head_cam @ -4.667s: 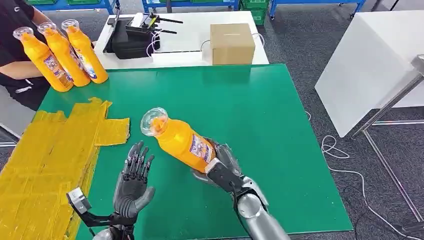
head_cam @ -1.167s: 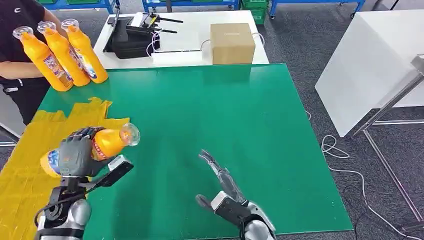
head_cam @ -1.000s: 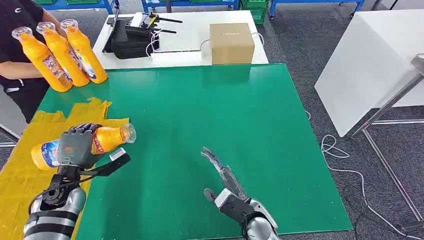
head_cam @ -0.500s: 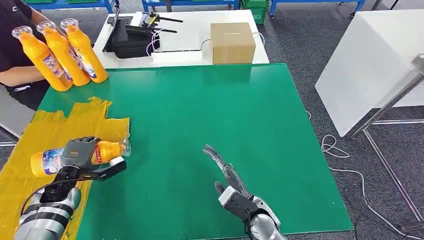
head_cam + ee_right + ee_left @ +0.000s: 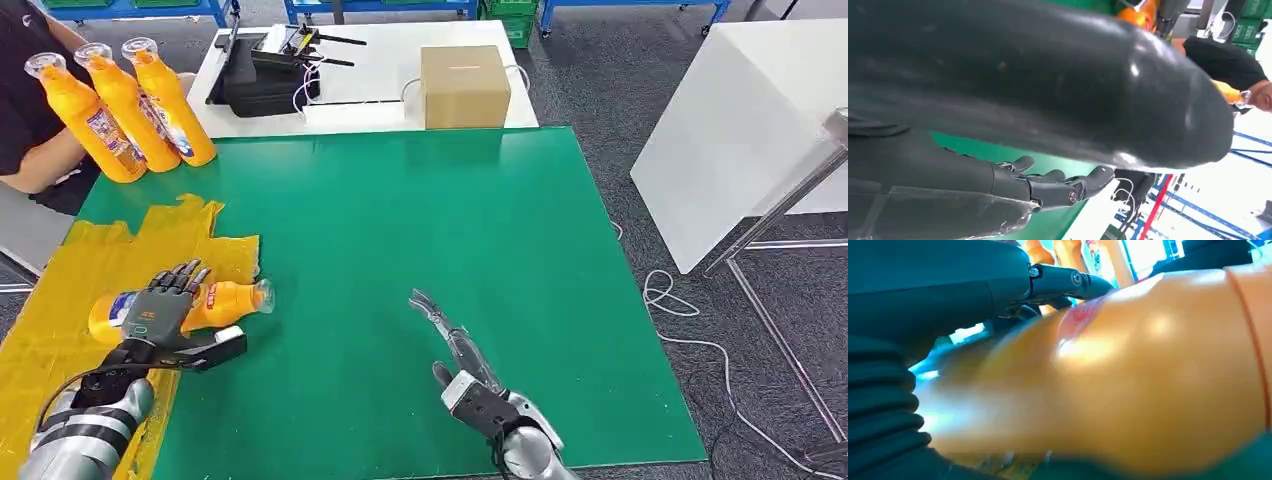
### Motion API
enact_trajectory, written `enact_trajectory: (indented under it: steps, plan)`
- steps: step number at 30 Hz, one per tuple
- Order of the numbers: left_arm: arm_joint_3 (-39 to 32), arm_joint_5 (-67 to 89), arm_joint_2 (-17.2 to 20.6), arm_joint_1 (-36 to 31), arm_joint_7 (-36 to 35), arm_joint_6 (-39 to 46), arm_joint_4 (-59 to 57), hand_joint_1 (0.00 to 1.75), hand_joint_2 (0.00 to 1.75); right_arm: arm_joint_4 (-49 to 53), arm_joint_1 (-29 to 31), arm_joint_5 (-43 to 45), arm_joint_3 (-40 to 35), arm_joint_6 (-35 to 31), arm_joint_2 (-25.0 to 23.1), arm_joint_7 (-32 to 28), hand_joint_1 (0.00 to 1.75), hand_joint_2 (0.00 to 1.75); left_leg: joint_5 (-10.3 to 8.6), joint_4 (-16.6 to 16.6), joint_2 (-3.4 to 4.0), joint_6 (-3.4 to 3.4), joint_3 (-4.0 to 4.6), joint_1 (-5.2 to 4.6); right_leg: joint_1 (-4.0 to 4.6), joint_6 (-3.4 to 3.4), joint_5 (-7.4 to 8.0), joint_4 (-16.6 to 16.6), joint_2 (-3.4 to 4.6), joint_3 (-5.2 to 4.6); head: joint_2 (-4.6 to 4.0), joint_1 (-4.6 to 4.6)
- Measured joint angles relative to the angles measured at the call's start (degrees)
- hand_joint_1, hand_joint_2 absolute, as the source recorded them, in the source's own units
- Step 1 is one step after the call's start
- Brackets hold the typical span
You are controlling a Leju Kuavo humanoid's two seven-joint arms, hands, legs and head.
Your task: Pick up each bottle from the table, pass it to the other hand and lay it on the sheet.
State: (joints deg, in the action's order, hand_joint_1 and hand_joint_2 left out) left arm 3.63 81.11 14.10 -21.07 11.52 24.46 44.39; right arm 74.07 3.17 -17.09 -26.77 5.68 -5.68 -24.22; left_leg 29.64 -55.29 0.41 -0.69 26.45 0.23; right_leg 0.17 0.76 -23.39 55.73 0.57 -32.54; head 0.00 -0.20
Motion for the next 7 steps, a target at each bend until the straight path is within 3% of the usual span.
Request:
enact_trajectory:
  steps: [7]
  plan:
    - [0.1, -4.1, -0.2, 0.8, 2.5, 1.4, -0.1, 0.00, 0.00, -0.2, 0.0, 0.2, 0.0, 0.0, 0.1, -0.6, 0.00, 0.00, 0.01, 0.0, 0.01, 0.00, 0.01, -0.01, -0.01, 0.00, 0.00, 0.0, 0.00, -0.02, 0.00, 0.00]
